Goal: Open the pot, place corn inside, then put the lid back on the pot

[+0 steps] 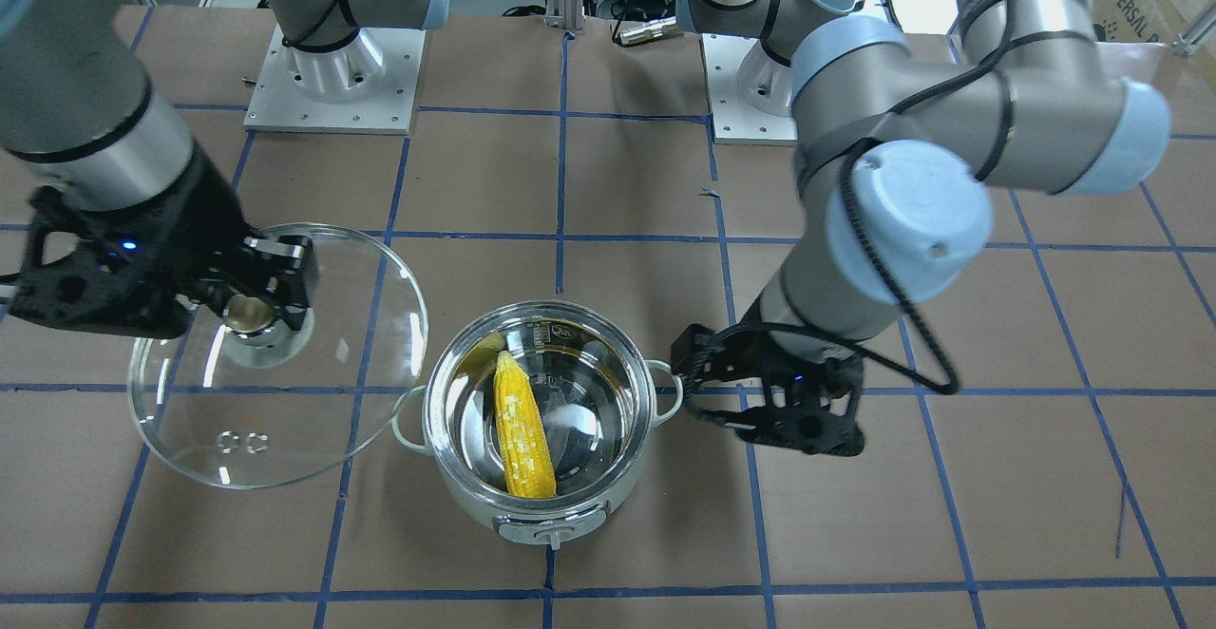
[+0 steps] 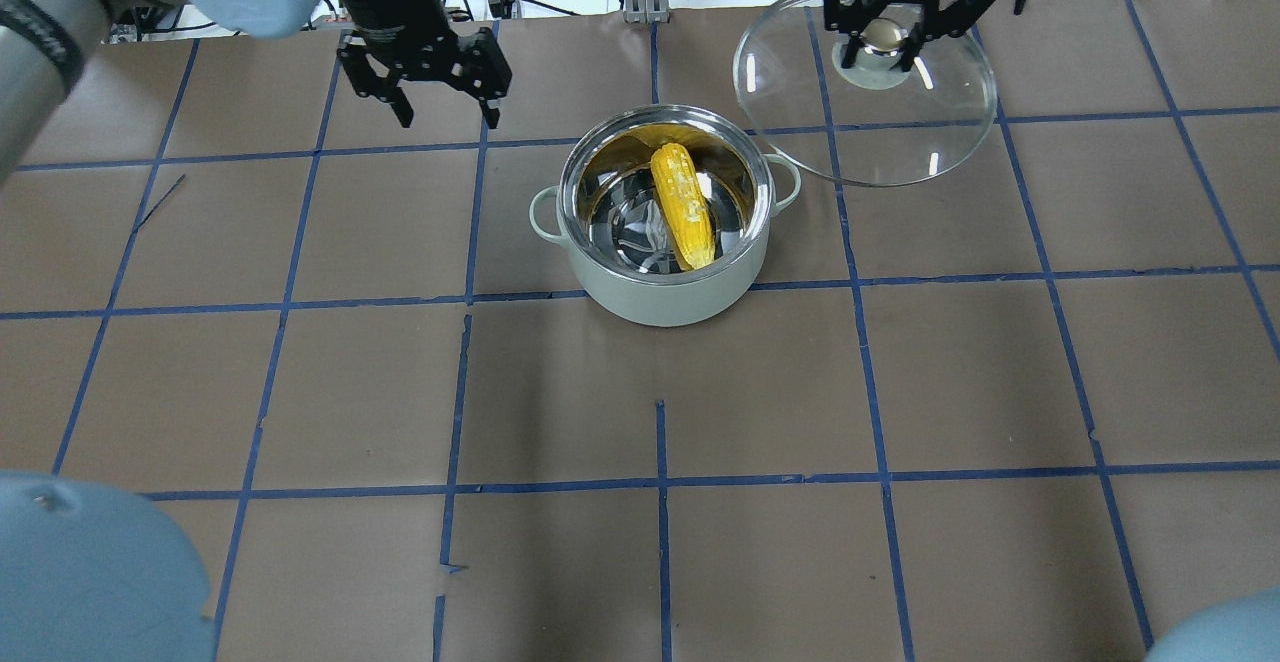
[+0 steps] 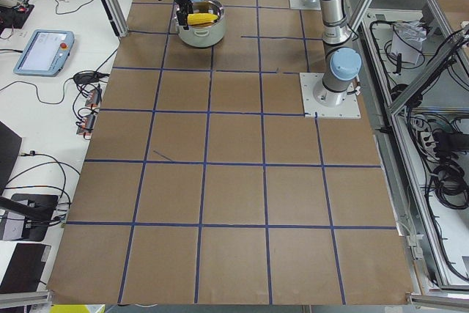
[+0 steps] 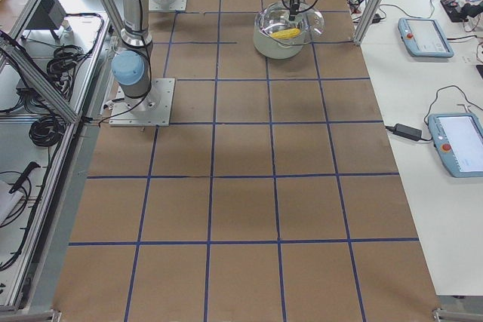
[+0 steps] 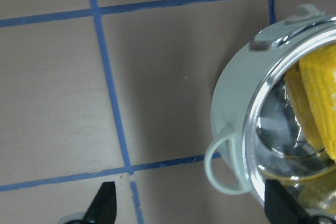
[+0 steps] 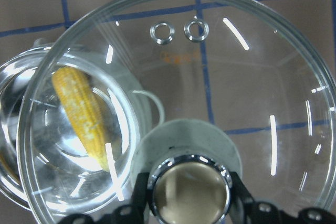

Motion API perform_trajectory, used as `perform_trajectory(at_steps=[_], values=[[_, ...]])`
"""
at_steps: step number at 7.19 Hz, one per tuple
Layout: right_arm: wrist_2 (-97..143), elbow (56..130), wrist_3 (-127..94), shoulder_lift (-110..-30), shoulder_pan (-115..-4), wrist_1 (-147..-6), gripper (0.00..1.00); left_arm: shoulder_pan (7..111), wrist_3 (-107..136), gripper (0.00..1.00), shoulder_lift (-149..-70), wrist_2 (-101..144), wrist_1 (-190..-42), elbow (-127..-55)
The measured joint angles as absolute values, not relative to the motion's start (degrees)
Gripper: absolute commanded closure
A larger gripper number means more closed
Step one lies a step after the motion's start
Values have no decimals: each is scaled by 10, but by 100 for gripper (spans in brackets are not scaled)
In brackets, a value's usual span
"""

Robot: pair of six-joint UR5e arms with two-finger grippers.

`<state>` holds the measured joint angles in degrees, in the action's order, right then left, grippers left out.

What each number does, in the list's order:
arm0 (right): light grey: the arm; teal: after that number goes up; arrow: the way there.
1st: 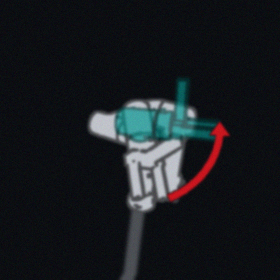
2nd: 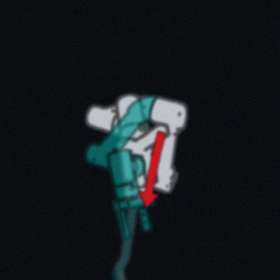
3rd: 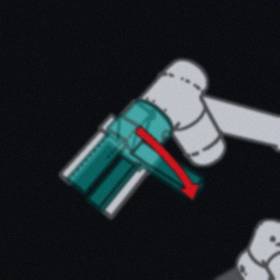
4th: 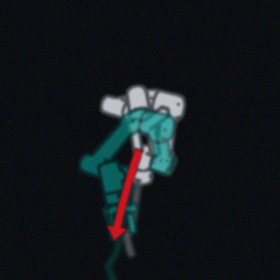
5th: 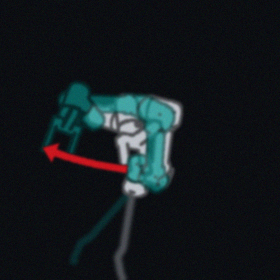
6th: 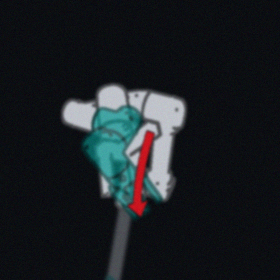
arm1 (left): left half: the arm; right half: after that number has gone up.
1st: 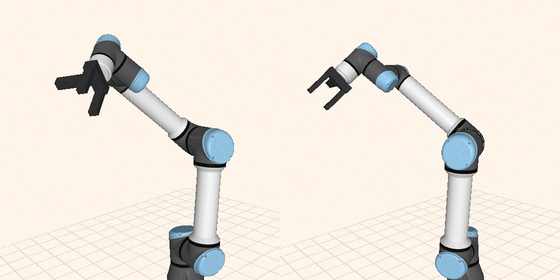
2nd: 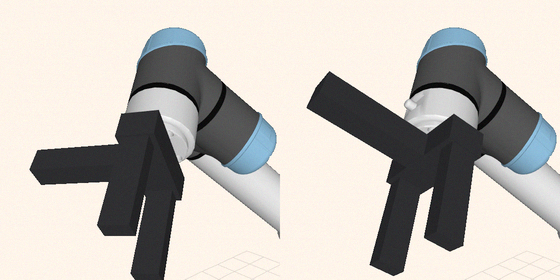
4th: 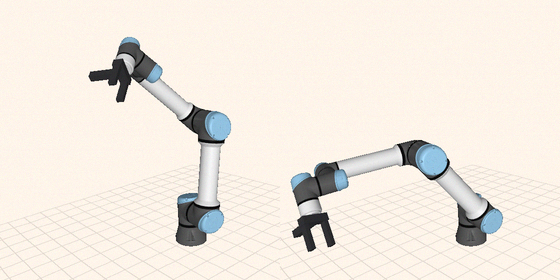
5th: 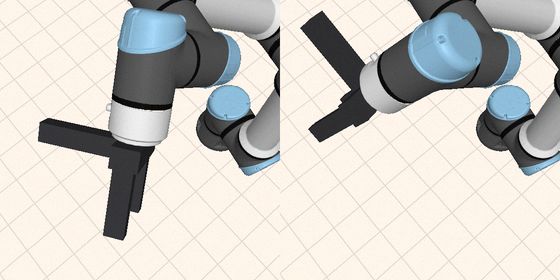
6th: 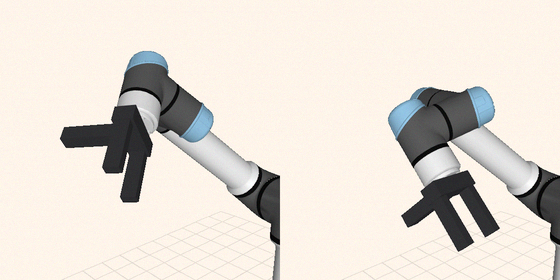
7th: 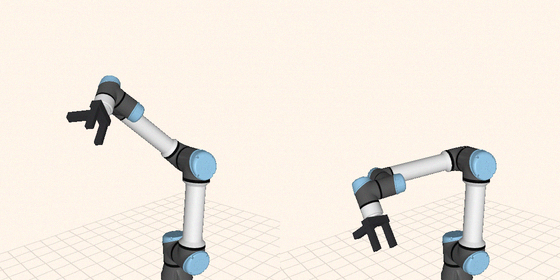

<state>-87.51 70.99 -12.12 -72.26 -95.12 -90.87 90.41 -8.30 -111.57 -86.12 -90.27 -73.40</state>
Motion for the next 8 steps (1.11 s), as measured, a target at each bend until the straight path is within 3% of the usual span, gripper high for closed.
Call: perform_trajectory(at_steps=[4,8], values=[[-883,731,-282,-648,-1085,-1000,73,827,-140,0,-986,-871,-945,-843],[-897,749,-290,-624,-1095,-1037,73,835,-120,0,-961,-884,-957,-859]])
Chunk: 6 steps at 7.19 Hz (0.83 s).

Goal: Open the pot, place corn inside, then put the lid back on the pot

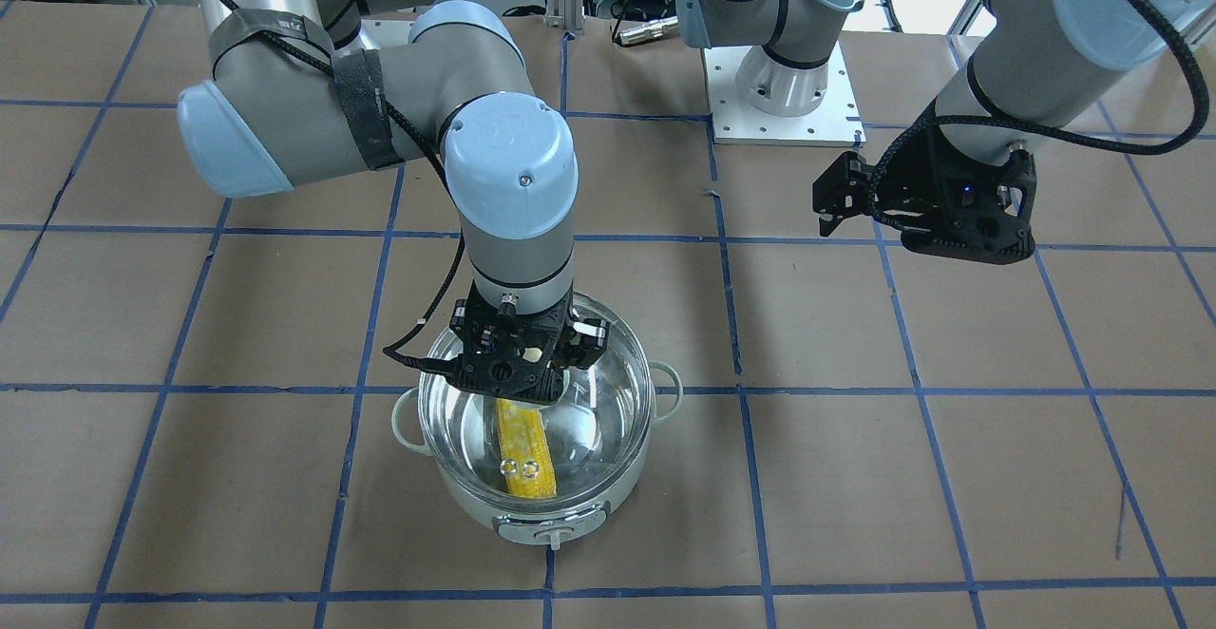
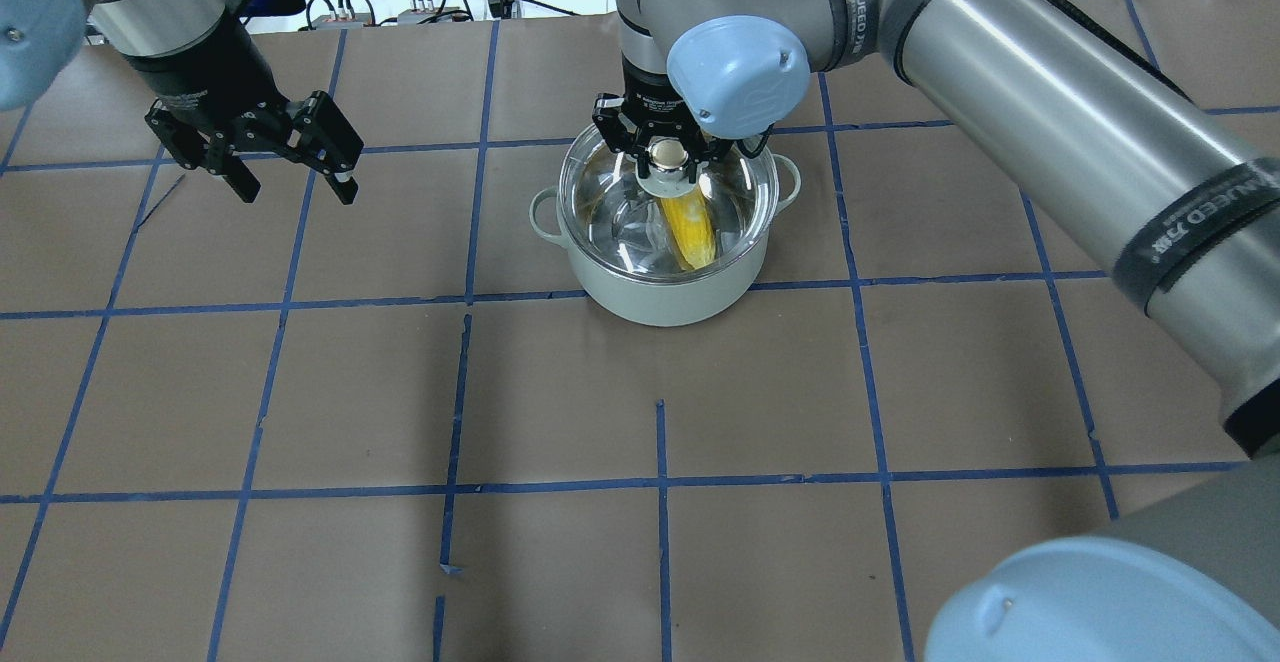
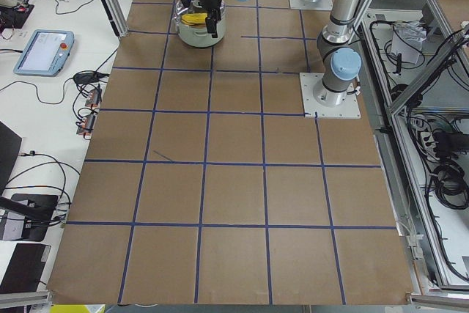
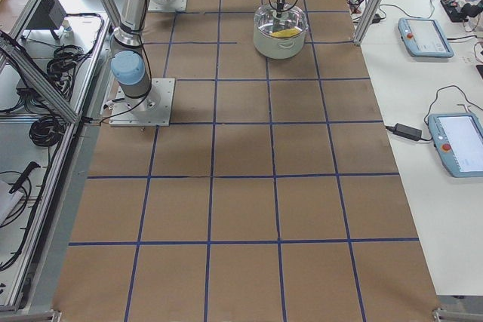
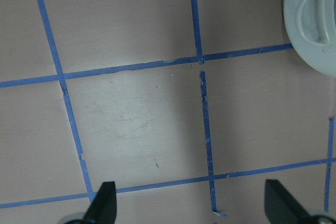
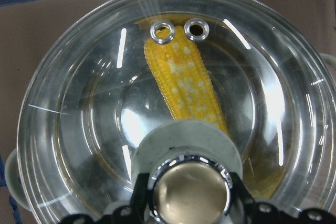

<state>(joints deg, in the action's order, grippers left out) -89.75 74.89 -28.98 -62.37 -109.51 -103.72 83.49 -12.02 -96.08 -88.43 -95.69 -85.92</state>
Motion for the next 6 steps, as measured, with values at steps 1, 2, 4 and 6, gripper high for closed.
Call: perform_trajectory(at_steps=[1,2,4,6], values=[[-898,749,-290,-622,-1097,-1048,73,845,-91,0,-958,-881,-960,-859],[-898,749,-292,-621,-1098,-1053,73,862,-63,0,-959,-884,-961,-860],[-899,751,-295,-620,-1099,-1055,73,886,-48,0,-965,-891,-957,-866],[-900,752,-294,-619,-1099,-1055,73,890,-51,0,-966,-893,-951,-868]])
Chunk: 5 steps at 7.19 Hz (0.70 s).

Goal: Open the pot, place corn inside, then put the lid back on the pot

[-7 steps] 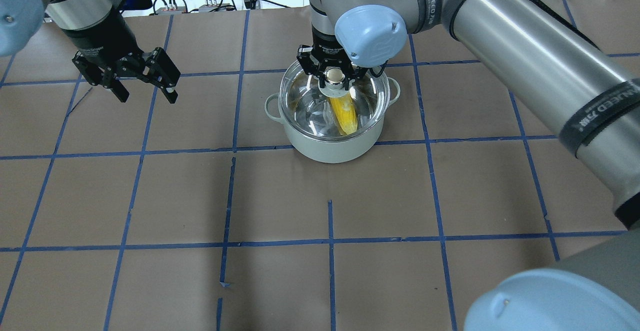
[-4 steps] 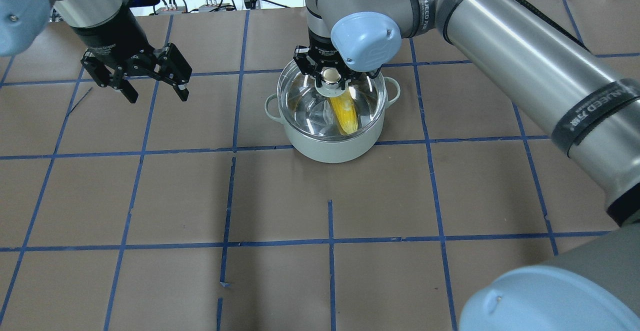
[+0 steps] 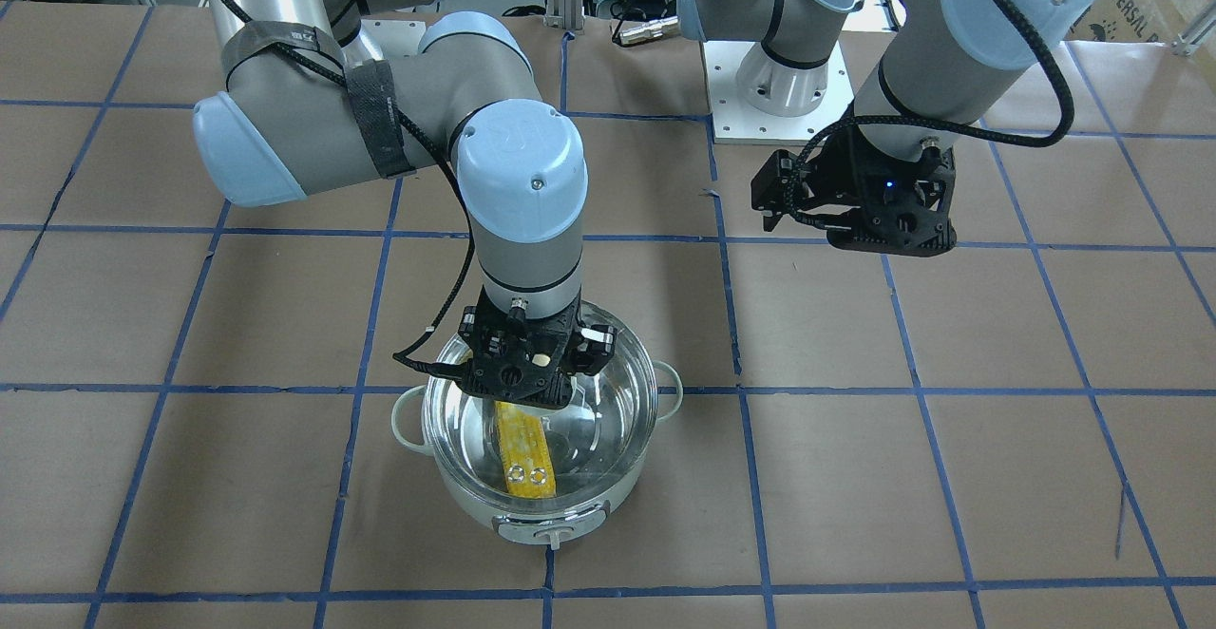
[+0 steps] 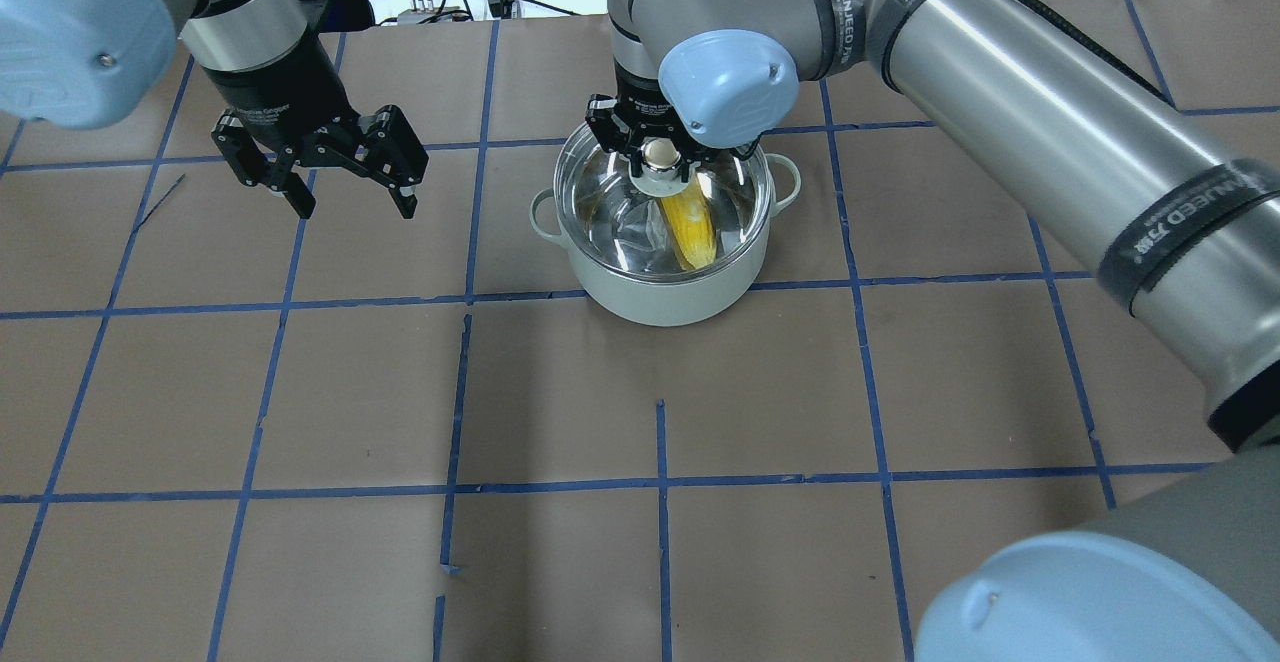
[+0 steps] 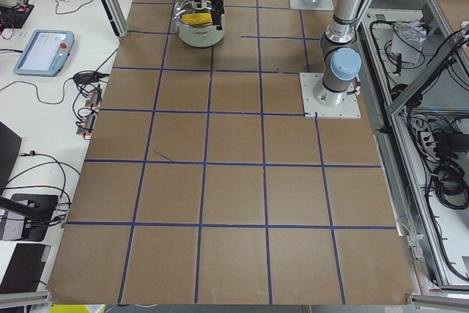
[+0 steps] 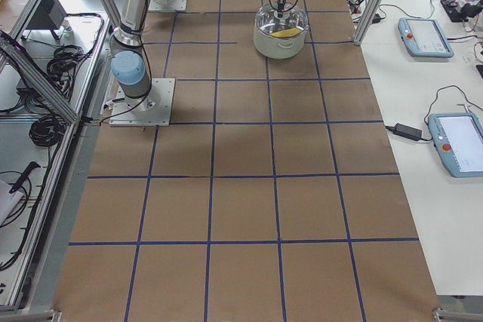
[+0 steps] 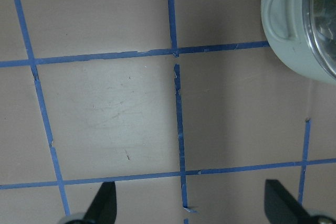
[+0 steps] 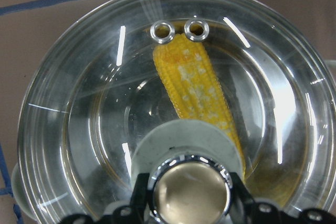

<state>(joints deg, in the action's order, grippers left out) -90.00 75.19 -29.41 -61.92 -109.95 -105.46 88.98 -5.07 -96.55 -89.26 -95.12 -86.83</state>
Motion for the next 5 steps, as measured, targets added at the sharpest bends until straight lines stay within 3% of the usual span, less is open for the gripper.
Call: perform_trajectory(at_steps=[5], values=[[-900,754,-286,-617,-1098,-1054,72,890,-47,0,-959,-896,-881,-877]])
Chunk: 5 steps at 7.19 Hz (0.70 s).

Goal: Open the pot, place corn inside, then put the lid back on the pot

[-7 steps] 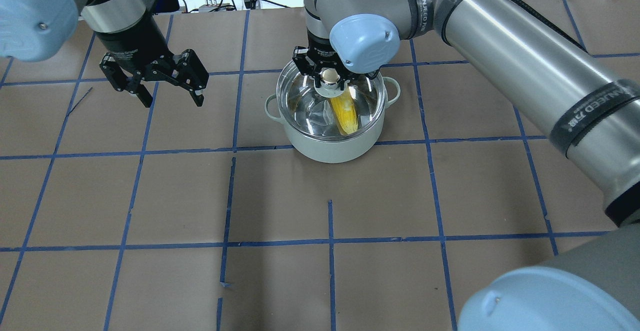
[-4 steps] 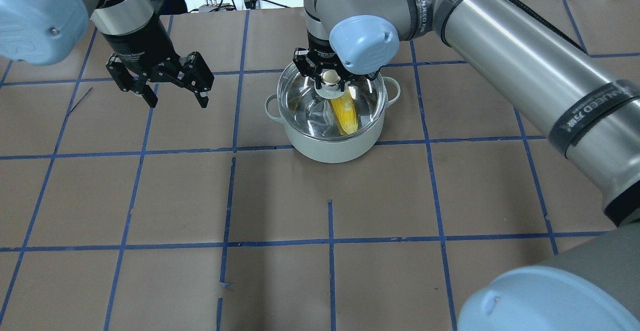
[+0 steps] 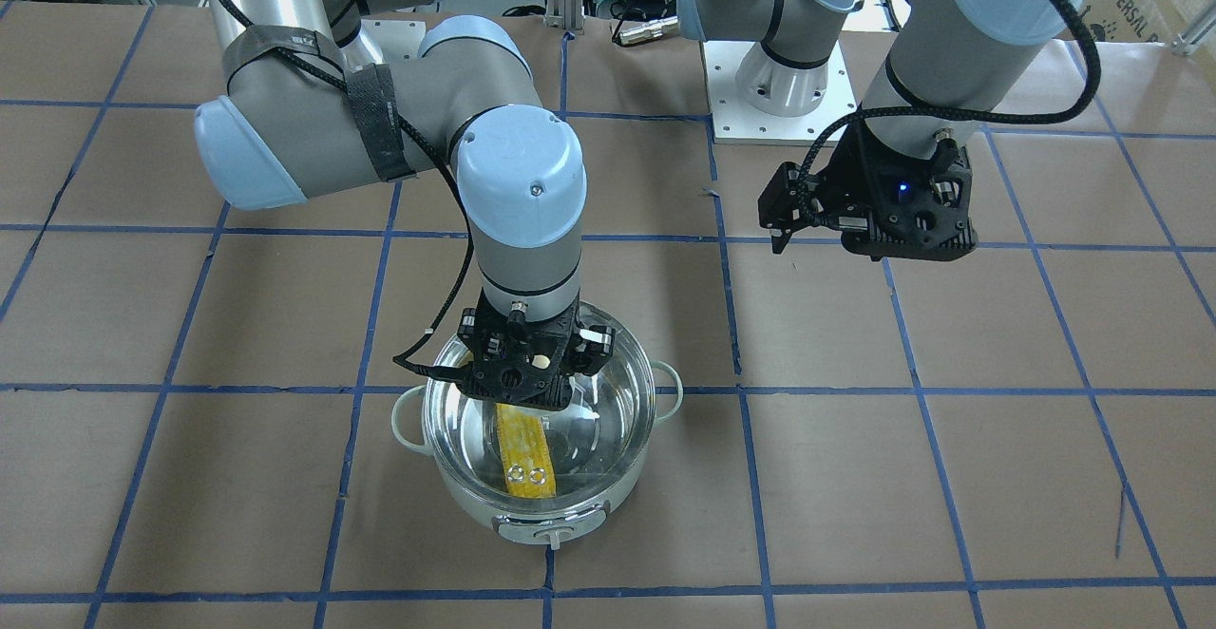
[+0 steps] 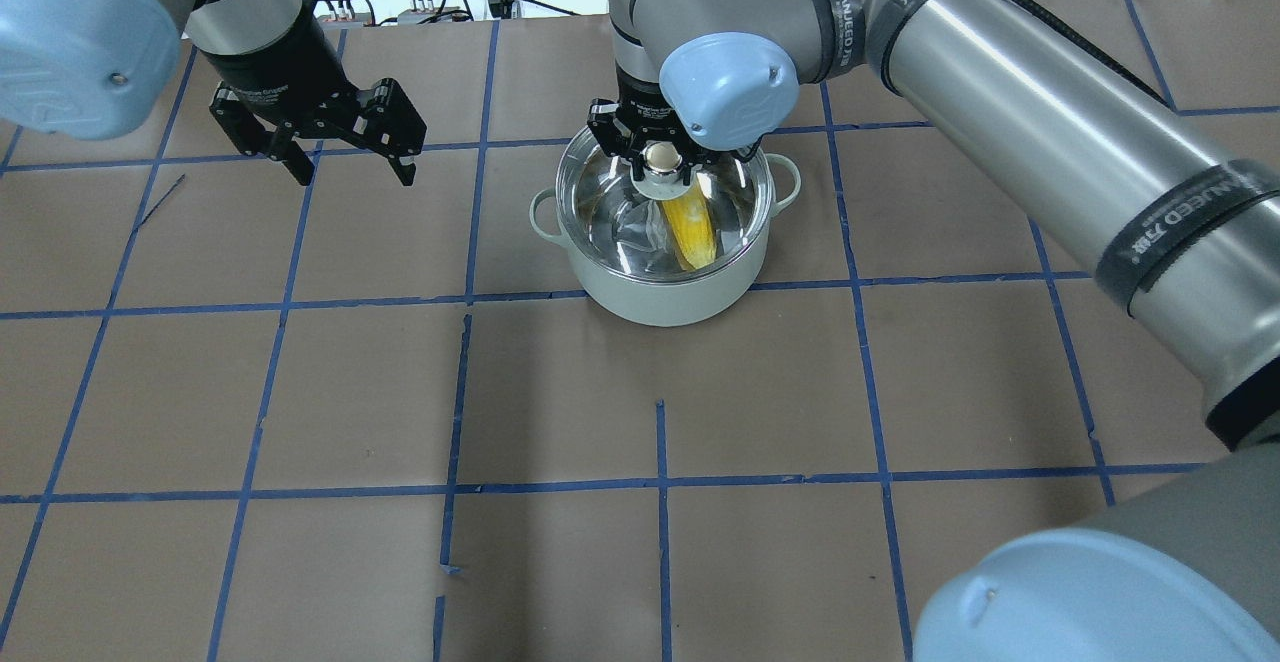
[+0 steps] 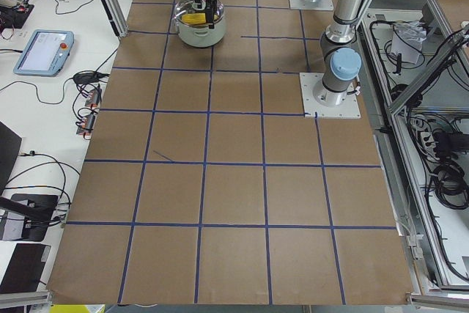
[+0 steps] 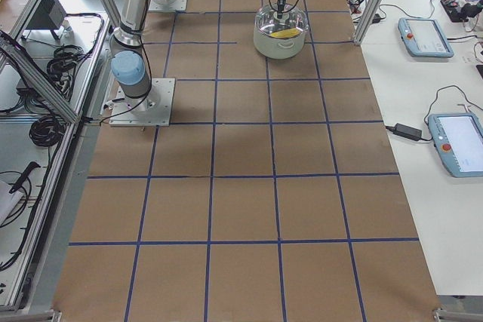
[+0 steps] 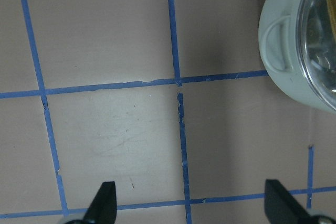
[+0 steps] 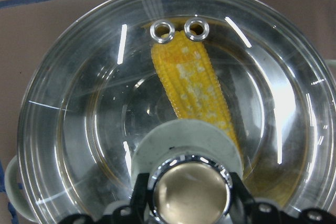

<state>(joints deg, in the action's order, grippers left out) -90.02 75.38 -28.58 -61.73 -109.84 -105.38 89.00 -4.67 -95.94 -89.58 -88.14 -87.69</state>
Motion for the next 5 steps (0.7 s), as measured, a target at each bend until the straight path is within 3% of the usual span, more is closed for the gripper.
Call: perform_trajectory(at_steps=[4,5], values=[[-899,754,-285,-617,-1096,-1054,63,889,-43,0,-942,-897,-862,-905],[-899,754,-285,-617,-1096,-1053,39,888,-43,0,-942,-898,-862,-905]])
